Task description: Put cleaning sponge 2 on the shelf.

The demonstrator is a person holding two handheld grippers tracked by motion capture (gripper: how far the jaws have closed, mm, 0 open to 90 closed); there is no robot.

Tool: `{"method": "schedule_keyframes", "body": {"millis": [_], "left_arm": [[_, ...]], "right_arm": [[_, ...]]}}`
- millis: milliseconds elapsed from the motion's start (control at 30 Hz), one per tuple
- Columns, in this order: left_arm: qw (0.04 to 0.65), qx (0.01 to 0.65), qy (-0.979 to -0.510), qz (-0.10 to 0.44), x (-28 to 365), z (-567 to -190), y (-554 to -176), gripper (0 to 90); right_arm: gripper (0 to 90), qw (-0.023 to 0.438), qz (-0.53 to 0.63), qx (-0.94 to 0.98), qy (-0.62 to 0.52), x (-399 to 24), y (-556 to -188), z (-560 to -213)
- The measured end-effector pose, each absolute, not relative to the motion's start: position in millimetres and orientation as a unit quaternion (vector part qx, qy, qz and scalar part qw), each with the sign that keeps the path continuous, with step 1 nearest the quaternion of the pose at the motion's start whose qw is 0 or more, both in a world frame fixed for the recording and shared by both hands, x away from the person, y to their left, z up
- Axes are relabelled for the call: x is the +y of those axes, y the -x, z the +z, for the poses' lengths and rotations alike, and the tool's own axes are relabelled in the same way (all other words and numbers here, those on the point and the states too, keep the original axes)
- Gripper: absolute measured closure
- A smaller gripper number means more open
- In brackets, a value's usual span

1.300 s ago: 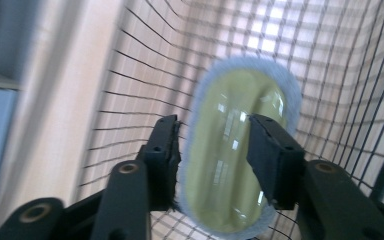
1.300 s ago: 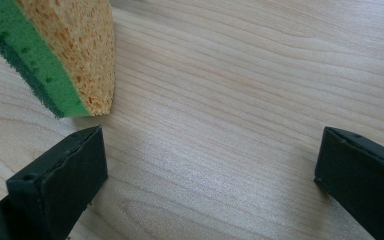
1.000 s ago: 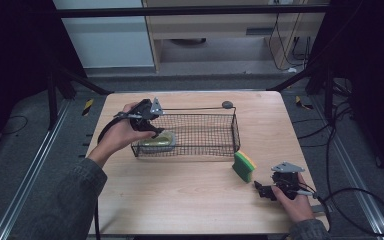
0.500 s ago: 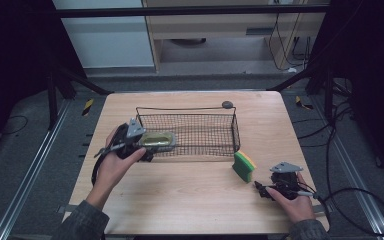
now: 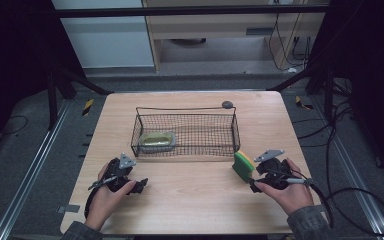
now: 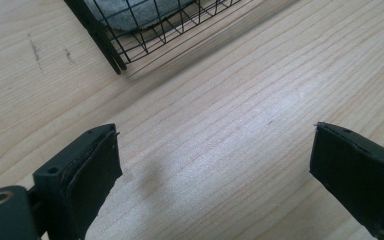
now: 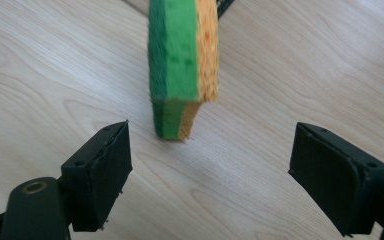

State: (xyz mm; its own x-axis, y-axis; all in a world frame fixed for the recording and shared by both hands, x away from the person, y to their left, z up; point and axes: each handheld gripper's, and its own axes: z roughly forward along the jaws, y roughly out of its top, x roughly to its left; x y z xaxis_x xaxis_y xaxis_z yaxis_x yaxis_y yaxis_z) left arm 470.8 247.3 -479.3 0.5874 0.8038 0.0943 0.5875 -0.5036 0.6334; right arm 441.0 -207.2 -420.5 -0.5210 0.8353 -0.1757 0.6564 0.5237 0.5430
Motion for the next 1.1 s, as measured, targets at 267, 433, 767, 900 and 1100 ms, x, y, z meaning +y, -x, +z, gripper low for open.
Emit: {"method": "schedule_keyframes", "body": {"millis": [267, 433, 767, 900, 1100], "left_arm": [[0.274, 0.434, -0.839, 0.181, 254.1, -489.2, -477.8, 4.8], [0.271, 0.442, -0.837, 0.175, 257.3, -493.1, -481.2, 4.8], [0.278, 0.447, -0.835, 0.163, 259.1, -497.2, -483.6, 3.1], [0.279, 0.446, -0.835, 0.163, 259.4, -497.5, -483.9, 2.4], [0.281, 0.446, -0.834, 0.164, 259.6, -498.3, -484.3, 1.1]], "right_arm": [[20.4, 0.185, 0.184, 0.854, -0.449, -199.3, -460.0, -393.8], [23.0, 0.162, 0.182, 0.865, -0.439, -186.6, -474.4, -381.6], [34.9, 0.130, 0.142, 0.878, -0.438, -164.5, -505.1, -399.5], [54.5, 0.118, 0.134, 0.880, -0.439, -164.0, -507.4, -404.4], [64.3, 0.117, 0.163, 0.877, -0.437, -176.3, -507.7, -390.6]]}}
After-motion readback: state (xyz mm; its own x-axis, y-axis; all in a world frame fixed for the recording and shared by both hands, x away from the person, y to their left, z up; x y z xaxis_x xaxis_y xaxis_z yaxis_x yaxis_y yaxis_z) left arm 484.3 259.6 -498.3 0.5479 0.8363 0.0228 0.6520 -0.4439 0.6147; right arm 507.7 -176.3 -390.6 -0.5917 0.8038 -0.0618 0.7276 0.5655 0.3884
